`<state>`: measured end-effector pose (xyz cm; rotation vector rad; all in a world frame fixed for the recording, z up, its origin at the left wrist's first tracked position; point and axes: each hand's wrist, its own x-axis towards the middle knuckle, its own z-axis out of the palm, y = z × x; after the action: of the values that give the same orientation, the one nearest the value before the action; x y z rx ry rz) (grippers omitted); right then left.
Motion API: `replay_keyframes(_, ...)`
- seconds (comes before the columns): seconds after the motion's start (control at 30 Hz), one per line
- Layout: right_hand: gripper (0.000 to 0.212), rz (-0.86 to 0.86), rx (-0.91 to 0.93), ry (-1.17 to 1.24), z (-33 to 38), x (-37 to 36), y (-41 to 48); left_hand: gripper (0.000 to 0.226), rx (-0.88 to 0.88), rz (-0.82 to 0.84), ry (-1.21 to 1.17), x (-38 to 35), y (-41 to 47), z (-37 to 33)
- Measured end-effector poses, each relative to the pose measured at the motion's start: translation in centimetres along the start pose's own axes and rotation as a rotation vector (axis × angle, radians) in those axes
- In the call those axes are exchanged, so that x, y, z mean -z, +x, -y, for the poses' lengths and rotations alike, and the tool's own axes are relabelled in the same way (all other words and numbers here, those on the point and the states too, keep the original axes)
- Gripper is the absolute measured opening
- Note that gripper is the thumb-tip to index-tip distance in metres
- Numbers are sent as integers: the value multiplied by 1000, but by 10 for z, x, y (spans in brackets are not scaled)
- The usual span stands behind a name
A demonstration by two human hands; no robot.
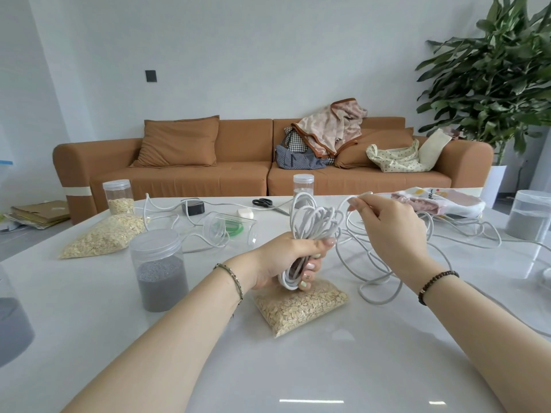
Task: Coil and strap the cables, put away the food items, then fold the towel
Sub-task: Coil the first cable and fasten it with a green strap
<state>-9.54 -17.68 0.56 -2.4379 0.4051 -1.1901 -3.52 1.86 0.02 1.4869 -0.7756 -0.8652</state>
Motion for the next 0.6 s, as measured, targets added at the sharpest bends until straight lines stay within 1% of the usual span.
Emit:
replay_keyframes(0.1, 35, -9, 11, 24, 1, 2, 0, 23, -135, -190, 187, 6, 6, 4)
replay_keyframes(0.13, 36, -14, 16, 40, 1, 2, 0, 23, -175, -272, 222, 9, 7, 4)
replay_keyframes(0.2, 35, -4, 28, 71, 0, 1, 1, 29, -231, -448, 239, 16, 8, 3)
replay_keyframes(0.3, 33, 63, 79, 77, 0, -2, 0, 24, -299, -688, 147, 29, 9, 3)
replay_keyframes(0.37, 34, 98, 103, 43, -1, -3, -1, 19, -330, -794, 31, 33, 8, 1)
replay_keyframes(0.47, 36, 100, 98, 38, -4, -3, 1, 17, -384, -906, -99, 36, 2, -8)
replay_keyframes(0.53, 34, 89, 99, 94, -8, -1, 2, 19, -424, -965, -142, 40, -3, -15)
replay_keyframes(0.6, 30, 81, 113, 169, -11, 0, 2, 26, -428, -987, -191, 44, -4, -18)
